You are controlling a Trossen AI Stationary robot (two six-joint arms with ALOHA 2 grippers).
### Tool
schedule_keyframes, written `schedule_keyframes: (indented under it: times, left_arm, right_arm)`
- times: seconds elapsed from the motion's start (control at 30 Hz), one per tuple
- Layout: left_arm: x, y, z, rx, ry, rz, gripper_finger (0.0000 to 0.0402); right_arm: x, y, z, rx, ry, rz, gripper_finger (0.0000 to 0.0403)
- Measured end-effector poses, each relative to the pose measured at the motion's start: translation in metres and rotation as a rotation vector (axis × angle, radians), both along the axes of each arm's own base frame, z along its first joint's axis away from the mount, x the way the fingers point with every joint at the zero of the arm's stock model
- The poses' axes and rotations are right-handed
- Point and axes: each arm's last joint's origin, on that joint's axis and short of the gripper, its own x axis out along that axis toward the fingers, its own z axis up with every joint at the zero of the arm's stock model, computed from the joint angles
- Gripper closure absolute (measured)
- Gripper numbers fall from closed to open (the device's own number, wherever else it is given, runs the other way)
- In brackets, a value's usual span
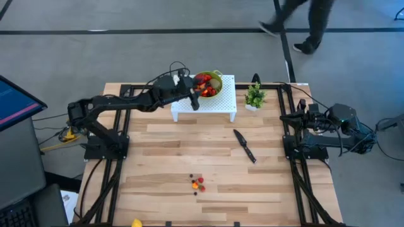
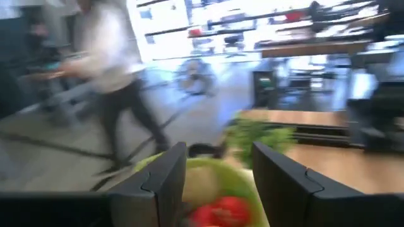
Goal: Pick & Place Fruit
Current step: Put the black blueberry into the green strainer bowl
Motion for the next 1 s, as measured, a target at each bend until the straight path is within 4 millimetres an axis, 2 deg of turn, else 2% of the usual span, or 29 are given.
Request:
schedule_keyframes:
  times: [0.2,0.43,0.57,0.67,0.83,1.0]
  left_arm:
    - [-0.009,-0.052,0.023,-0.031,0.026,-0.3,0.0235]
    - [-0.017,-0.131,0.018,-0.095,0.217,-0.61,0.0235]
    - [-0.021,-0.166,0.005,-0.1,0.35,-0.75,0.0233]
    - [-0.022,-0.183,-0.004,-0.079,0.429,-0.834,0.0236]
    - [-0.021,-0.198,-0.028,-0.094,0.585,-0.901,0.0241]
    - [-0.011,-0.209,-0.069,-0.084,0.757,-0.941,0.0242]
  right_arm:
    - [0.0,0.0,0.0,0.0,0.0,0.0,0.0386]
    - [0.0,0.0,0.0,0.0,0.0,0.0,0.0386]
    - [0.0,0.0,0.0,0.0,0.0,0.0,0.0386]
    - [0.0,0.0,0.0,0.0,0.0,0.0,0.0386]
    - [0.0,0.0,0.0,0.0,0.0,0.0,0.0386]
    - [0.0,0.0,0.0,0.0,-0.001,-0.001,0.0386]
